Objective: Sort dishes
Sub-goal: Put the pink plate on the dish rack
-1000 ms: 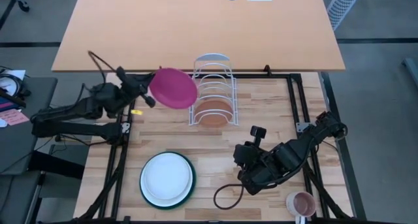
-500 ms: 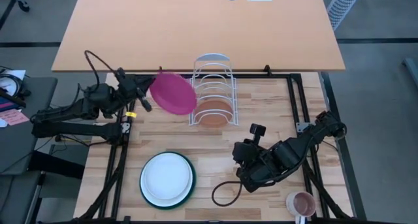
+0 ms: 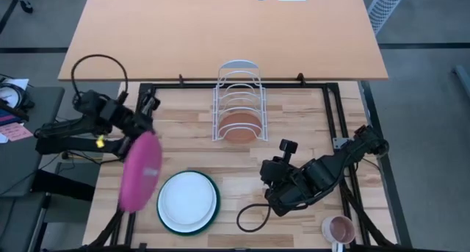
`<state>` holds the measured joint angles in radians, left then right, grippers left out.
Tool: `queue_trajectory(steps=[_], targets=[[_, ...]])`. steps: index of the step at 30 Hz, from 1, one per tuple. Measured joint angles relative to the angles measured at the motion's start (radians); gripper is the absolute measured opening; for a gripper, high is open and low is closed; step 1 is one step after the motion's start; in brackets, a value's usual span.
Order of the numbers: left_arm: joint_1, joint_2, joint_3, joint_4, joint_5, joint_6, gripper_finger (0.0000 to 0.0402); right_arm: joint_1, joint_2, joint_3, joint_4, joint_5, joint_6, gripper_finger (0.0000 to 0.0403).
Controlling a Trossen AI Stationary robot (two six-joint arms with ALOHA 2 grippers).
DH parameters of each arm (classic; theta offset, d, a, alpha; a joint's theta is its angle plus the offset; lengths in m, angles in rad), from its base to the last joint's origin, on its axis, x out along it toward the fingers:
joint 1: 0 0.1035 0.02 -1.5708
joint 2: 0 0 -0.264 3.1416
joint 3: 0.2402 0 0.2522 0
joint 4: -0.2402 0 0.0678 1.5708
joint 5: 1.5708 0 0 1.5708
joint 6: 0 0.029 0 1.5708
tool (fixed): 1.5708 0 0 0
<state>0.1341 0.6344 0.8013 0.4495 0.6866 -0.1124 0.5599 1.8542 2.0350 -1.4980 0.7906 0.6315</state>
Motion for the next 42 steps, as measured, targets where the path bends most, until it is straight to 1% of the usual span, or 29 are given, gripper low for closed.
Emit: queue_trajectory(steps=[2, 4, 5, 6, 9, 11, 16, 21, 28, 35, 37, 39, 42], targets=[[-0.001, 0.020, -0.007, 0.065, 0.120, 0.009, 0.0000, -0.001, 0.000, 0.000, 0.007, 0.000, -0.002, 0.0008], [-0.013, 0.035, -0.039, 0.136, 0.251, 0.025, 0.0000, -0.001, 0.000, 0.000, 0.014, 0.000, -0.011, 0.0008], [-0.022, 0.042, -0.056, 0.183, 0.293, 0.025, 0.0000, 0.000, 0.000, 0.000, 0.014, 0.000, -0.011, 0.0008], [-0.030, 0.048, -0.072, 0.228, 0.310, 0.020, 0.0000, 0.000, 0.000, 0.000, 0.014, -0.001, -0.011, 0.0008], [-0.037, 0.054, -0.098, 0.333, 0.297, -0.016, 0.0000, 0.000, 0.000, 0.000, 0.015, -0.004, -0.011, 0.0008], [-0.036, 0.053, -0.104, 0.366, 0.287, -0.034, 0.0000, 0.000, 0.000, 0.000, 0.015, -0.005, -0.012, 0.0008], [-0.037, 0.052, -0.104, 0.379, 0.285, -0.067, 0.0000, 0.000, 0.000, 0.000, 0.015, -0.005, -0.012, 0.0008], [-0.037, 0.052, -0.104, 0.378, 0.269, -0.068, 0.0000, 0.000, 0.000, 0.000, 0.014, -0.005, -0.015, 0.0008], [-0.036, 0.052, -0.105, 0.370, 0.106, -0.068, 0.0000, -0.007, 0.000, 0.000, 0.019, -0.005, -0.032, 0.0008], [-0.037, 0.052, -0.105, 0.348, -0.034, -0.082, 0.0000, -0.007, 0.000, 0.000, 0.019, -0.005, -0.031, 0.0008], [-0.037, 0.051, -0.105, 0.317, -0.120, -0.092, 0.0000, -0.006, 0.000, 0.000, 0.019, -0.005, -0.031, 0.0008], [-0.036, 0.040, -0.105, 0.248, -0.230, -0.083, 0.0000, -0.007, 0.000, 0.000, 0.019, -0.005, -0.031, 0.0008], [-0.036, 0.020, -0.105, 0.119, -0.433, -0.026, 0.0000, -0.007, 0.000, 0.000, 0.019, -0.005, -0.030, 0.0008]])
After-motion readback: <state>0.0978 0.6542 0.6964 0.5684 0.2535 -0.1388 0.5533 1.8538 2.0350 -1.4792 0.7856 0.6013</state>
